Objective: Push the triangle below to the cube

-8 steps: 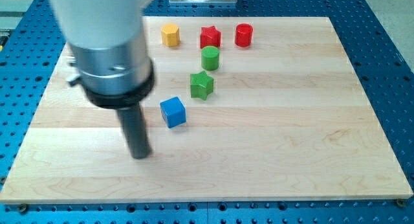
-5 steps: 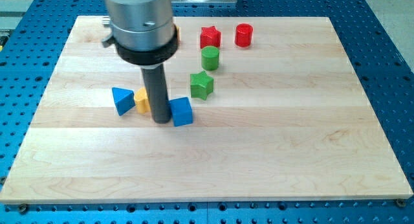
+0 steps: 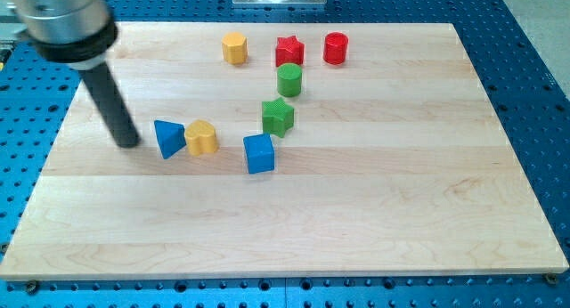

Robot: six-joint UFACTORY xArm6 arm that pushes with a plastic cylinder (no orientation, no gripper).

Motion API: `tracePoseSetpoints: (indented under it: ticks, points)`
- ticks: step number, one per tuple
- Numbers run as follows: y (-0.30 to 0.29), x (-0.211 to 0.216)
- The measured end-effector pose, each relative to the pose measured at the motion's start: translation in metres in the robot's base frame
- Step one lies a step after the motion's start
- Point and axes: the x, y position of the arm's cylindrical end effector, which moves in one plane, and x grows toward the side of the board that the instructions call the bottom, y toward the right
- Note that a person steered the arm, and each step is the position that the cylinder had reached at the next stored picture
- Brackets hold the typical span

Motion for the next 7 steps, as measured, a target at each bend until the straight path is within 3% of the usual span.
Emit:
tracePoseSetpoints:
  ticks: [1, 3, 4, 5, 7]
  points:
    - [0.036, 0.001]
    - [0.093, 0.06]
    - [0.095, 0.06]
    - [0.147, 0.062]
    - [0.139, 0.052]
